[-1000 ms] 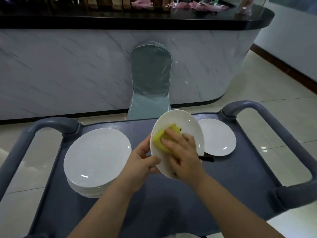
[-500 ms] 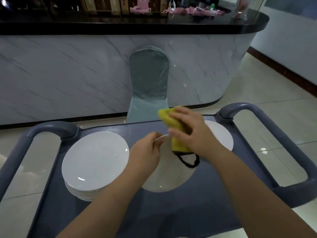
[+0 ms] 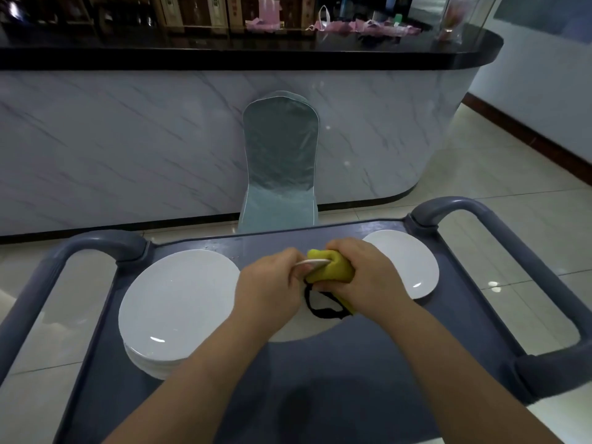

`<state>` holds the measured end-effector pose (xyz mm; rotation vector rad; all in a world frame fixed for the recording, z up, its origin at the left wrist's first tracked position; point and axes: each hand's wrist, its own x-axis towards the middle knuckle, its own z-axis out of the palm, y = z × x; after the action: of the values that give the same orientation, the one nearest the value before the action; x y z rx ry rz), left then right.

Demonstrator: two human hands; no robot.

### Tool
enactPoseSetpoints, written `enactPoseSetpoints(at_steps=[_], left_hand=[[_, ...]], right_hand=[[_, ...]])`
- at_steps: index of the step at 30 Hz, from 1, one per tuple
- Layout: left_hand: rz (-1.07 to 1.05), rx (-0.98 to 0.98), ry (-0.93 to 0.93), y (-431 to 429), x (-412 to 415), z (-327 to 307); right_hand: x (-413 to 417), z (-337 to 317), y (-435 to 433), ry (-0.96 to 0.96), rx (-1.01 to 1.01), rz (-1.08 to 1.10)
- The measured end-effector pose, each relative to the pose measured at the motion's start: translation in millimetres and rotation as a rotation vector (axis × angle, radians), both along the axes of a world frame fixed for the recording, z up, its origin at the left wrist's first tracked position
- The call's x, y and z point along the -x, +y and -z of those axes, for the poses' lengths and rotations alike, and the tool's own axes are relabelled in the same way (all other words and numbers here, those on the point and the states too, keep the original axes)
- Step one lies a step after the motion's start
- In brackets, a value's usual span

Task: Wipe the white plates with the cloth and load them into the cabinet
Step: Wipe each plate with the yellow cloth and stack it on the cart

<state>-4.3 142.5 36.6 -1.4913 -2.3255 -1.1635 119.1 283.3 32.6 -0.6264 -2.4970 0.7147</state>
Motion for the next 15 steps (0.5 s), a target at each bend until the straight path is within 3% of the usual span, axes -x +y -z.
enactPoseSetpoints(at_steps=[2,5,6,9,12,15], left_hand=[[0.032,-0.025,0.009,-0.2,4.1,-1.0],[-0.085,-0.152,-0.311,-6.5,24.0,-2.9],[-0.106,-0.167,-0.374,-6.2,27.2,-1.9],[-0.047,-0.042,-0.208,0.5,16.7,-1.4],[0.064,0.038,-0.006,5.8,10.5,-3.8],[0.042,-0.041,-0.146,3.8,28.2,-11.1]], right_hand=[[-0.9,-1.3,-0.8,0.065,0.051,0.0],[-21.9,2.3,10.2,0.162,0.36,0.106],[-26.8,4.5,12.0,0.135,0.373,0.113],[-18.4,1.5,8.1,0.009,0.237,0.089],[0.5,-9.4,-2.1,-0.001,0.008,-0.004],[-2.0,-16.7,-3.6,0.112,0.177,0.05]])
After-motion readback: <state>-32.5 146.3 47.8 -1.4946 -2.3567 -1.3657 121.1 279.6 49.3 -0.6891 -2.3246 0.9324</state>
